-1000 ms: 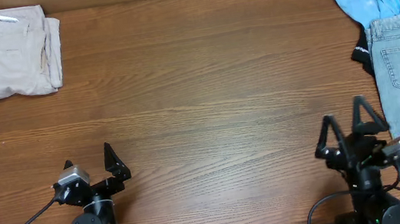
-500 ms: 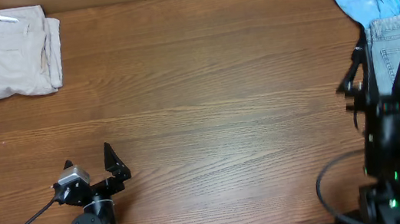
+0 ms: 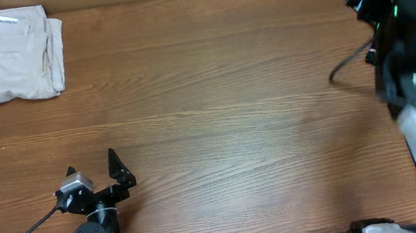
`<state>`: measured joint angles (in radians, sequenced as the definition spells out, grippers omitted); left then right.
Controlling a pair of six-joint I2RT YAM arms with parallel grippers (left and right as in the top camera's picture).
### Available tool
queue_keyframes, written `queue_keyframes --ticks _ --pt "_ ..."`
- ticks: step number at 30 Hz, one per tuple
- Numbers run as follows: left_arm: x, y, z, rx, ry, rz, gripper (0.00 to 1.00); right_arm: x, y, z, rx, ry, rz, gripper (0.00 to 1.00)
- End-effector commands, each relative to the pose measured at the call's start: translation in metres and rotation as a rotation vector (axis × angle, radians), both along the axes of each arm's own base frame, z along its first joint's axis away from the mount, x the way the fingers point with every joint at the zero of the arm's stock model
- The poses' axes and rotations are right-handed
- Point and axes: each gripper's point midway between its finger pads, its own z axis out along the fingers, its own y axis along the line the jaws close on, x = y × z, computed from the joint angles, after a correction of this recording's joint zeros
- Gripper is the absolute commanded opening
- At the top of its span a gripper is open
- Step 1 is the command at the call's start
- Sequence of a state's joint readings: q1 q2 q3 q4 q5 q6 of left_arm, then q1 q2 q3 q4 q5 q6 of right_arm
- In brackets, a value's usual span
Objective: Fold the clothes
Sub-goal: 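Reach the right gripper to the denim shorts waistband on the pile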
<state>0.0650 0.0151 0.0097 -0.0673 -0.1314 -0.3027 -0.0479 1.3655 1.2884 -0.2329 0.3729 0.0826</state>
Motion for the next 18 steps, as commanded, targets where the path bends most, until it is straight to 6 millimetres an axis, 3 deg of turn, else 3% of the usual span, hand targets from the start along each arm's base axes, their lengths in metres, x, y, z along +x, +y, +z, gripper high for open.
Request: queue_keyframes --ticks 1,6,13,18 --pt "0.0 -0.002 0.0 0.022 -0.003 -0.009 1.0 0.021 -0.04 -0.01 -0.047 0.122 -0.078 1.0" --pt "0.0 -0.002 0.0 0.022 -0.003 -0.009 1.0 0.038 -0.084 -0.057 -0.022 0.269 -0.156 1.0" --pt "0.0 -0.002 0.0 0.022 -0.003 -0.009 1.0 0.062 -0.105 -0.082 -0.102 0.299 -0.153 1.0" --pt "0.0 -0.002 0.0 0.022 -0.003 -0.009 1.0 0.074 -0.121 -0.137 -0.243 0.48 -0.151 1.0"
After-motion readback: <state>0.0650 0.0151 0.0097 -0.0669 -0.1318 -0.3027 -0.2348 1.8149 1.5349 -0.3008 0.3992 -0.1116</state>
